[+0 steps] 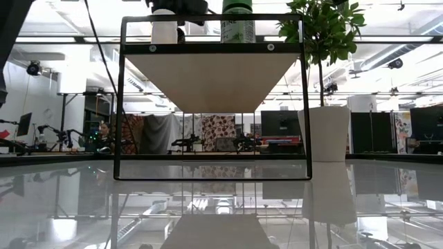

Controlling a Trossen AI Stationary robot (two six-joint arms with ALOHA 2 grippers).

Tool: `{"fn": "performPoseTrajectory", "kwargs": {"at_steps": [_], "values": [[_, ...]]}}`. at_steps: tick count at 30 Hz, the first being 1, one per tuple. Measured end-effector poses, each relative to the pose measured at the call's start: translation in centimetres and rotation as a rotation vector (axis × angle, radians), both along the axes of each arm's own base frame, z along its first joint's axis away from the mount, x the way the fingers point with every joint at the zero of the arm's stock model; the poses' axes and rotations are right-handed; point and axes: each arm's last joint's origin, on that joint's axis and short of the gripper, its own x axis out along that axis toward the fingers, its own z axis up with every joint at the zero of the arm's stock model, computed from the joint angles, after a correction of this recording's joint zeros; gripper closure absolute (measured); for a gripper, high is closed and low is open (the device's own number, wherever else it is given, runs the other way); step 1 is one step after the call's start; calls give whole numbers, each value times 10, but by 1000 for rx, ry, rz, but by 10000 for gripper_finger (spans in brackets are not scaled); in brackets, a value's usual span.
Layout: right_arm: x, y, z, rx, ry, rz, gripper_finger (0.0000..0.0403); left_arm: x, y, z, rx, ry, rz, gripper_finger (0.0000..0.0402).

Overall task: Pick and place medicine bottles onto shelf by color
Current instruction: Put the orange pill bottle on the shelf

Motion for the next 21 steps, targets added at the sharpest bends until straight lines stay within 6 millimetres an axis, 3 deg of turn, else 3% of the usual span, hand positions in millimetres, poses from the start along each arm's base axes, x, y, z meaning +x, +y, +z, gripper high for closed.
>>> {"fn": "performPoseTrajectory", "kwargs": {"at_steps": [21], "values": [[0,-1,0,3,-2,-21,232,11,2,-7,1,-34,-16,212]]}}
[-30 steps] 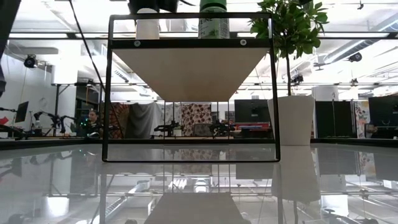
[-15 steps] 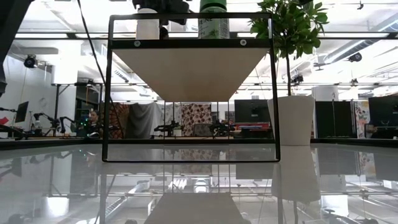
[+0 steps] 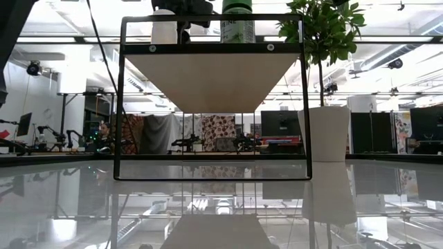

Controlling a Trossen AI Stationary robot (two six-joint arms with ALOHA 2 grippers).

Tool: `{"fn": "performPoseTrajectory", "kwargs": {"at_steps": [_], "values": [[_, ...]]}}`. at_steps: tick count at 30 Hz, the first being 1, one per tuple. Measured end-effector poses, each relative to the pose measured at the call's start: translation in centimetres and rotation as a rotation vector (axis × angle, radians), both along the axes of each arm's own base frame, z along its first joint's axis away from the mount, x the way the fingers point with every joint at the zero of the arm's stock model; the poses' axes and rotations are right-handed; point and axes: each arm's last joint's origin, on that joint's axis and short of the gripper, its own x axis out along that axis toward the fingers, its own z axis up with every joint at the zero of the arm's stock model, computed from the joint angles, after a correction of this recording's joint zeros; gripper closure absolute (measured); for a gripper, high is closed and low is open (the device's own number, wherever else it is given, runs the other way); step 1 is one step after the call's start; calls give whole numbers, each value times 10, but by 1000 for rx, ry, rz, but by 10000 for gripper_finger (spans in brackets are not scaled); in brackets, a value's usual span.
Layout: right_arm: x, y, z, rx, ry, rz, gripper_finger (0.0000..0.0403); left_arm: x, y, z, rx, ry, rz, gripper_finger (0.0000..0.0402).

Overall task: Pick and place medicine bottles onto shelf by color
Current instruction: Put the orange pill bottle on the shelf, then put the transparent pill bottle on the shelf

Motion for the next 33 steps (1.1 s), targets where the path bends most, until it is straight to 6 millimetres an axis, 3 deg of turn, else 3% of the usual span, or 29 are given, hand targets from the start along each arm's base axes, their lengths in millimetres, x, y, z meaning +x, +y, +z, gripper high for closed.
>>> {"fn": "performPoseTrajectory", "kwargs": {"at_steps": [19,28,33], "values": [[0,0,0,-2,1,1,232,3,1,-1,4,-13,0,158],[0,0,0,4,2,-1,232,-2,-1,13,14,-58,-3,157],[0,0,0,3,2,0,232,-9,-14,28,17,-100,-24,157]]}}
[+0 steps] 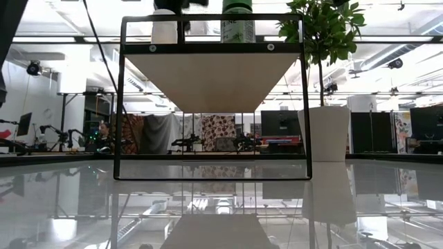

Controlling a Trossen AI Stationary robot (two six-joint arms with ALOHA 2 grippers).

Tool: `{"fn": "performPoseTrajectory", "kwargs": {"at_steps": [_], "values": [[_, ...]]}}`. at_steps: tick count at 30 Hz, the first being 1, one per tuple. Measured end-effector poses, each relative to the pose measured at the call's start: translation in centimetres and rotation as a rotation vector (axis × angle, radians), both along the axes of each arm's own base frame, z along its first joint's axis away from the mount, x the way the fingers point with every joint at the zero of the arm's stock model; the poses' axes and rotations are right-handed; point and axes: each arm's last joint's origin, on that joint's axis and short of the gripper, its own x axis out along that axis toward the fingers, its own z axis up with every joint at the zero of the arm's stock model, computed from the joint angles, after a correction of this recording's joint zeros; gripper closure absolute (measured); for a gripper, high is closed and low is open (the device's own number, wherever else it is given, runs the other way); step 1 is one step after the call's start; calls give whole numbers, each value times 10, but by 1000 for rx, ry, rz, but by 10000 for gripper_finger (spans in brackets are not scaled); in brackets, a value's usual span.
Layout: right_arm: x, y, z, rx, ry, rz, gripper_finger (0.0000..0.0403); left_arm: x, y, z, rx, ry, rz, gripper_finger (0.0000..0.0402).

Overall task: Pick and place medicine bottles onto shelf by color
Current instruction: Put the transparent pill bottle on the shelf

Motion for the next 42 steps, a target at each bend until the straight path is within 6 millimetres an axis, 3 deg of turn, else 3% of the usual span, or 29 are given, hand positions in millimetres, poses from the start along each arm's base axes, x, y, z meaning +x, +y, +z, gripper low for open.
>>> {"fn": "performPoseTrajectory", "kwargs": {"at_steps": [11,16,27,33,38,42], "values": [[2,1,-20,13,3,-3,232,-17,-82,42,-6,-337,-202,157],[2,1,-35,3,2,4,232,-29,-116,43,-80,-380,-191,157],[1,1,-42,-67,12,41,232,-48,-168,-2,-344,-168,267,157],[1,3,-42,-64,18,117,232,-65,-189,-33,-442,50,530,157],[1,3,-44,-81,23,124,232,-82,-200,-54,-442,246,730,157],[0,3,-46,-105,34,132,232,-89,-206,-69,-402,296,777,157]]}}
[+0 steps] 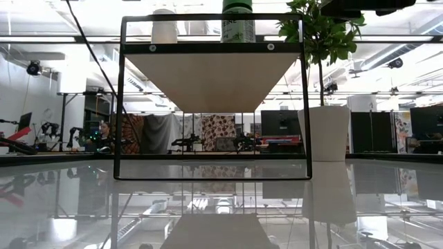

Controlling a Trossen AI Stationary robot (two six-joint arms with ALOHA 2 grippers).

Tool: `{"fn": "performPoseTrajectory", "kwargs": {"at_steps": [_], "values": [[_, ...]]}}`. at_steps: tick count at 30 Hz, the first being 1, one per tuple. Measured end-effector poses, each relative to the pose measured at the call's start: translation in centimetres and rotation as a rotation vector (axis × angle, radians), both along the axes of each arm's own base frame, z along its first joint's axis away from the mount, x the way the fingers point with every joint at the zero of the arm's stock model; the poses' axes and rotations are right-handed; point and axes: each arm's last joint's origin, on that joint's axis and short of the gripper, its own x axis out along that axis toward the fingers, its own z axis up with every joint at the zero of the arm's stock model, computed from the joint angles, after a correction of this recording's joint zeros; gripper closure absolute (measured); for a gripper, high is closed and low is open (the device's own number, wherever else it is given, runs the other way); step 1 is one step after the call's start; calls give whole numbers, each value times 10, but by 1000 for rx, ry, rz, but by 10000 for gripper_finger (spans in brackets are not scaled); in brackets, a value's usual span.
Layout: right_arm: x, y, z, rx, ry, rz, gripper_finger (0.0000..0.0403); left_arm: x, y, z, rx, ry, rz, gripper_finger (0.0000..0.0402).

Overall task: Pick and place medicine bottles onto shelf by color
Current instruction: Put the transparent pill bottle on the shelf

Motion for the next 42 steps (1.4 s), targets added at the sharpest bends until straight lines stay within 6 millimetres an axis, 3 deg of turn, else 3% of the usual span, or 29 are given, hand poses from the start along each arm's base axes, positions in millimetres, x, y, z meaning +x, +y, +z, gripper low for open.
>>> {"fn": "performPoseTrajectory", "kwargs": {"at_steps": [9,24,42], "values": [[-9,-1,-7,-19,-1,93,232,-9,-2,-30,-37,194,154,157],[-39,-12,-1,-48,-179,146,232,-12,-1,-63,-24,225,176,157],[-47,-15,-6,-34,-193,142,232,-23,-10,-78,-8,276,205,157]]}}
